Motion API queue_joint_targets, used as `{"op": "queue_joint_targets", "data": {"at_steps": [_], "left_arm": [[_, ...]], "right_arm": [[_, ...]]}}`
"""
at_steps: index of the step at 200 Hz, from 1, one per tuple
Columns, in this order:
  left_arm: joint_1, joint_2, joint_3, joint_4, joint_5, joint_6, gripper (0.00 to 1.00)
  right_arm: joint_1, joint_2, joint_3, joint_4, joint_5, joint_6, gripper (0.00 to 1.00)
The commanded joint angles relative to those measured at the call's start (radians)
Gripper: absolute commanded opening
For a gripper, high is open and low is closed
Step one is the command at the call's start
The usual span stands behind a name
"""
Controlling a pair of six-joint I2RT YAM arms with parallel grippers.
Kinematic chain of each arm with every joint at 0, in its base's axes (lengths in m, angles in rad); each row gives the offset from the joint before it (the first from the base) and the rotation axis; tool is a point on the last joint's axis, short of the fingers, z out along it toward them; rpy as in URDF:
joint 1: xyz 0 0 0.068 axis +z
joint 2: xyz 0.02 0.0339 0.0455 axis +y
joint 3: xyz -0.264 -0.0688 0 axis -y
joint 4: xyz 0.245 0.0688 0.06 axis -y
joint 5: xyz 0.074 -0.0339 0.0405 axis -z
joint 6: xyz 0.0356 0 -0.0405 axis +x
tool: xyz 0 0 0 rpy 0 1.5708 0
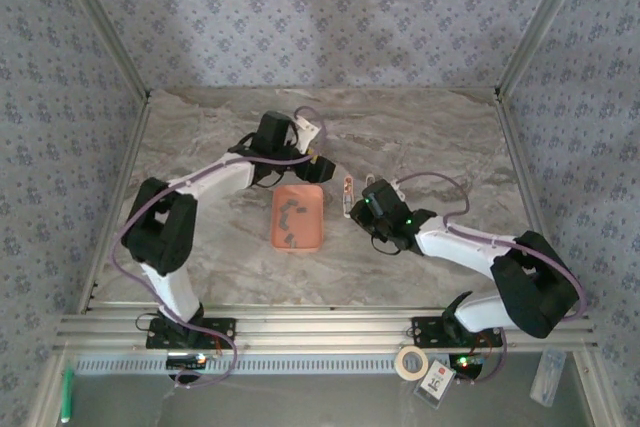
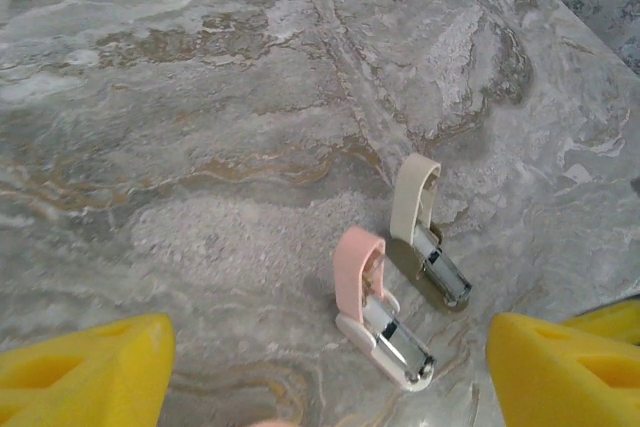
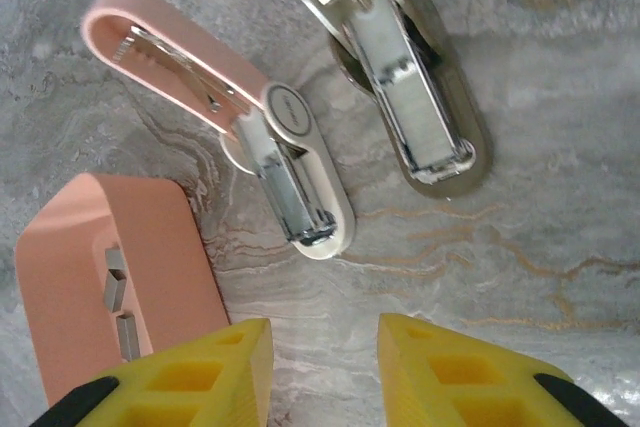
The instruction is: Load the staples into the stapler
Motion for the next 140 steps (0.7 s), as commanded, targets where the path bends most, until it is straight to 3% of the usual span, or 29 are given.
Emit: {"op": "queue_joint_targets", "data": {"at_steps": [1,60,140], "left_arm": [[-0.014,0.073,0.097,-0.061,0.057,-0.010,0.81],[-0.055,0.251,0.270,-0.119,0.122,-0.001,0.80],[-0.093,0.371,0.351,-0.124,0.198,0.018,0.73]], "right_arm": [[-0.006,-0.008,-0.039,0.092,-0.023,0.093,0.33],[-0.014,-0.008,-0.041,0.051,-0.034,0.094,0.33],[-0.013,0.009,-0.038,0.033,-0.039,0.092,0.33]]}}
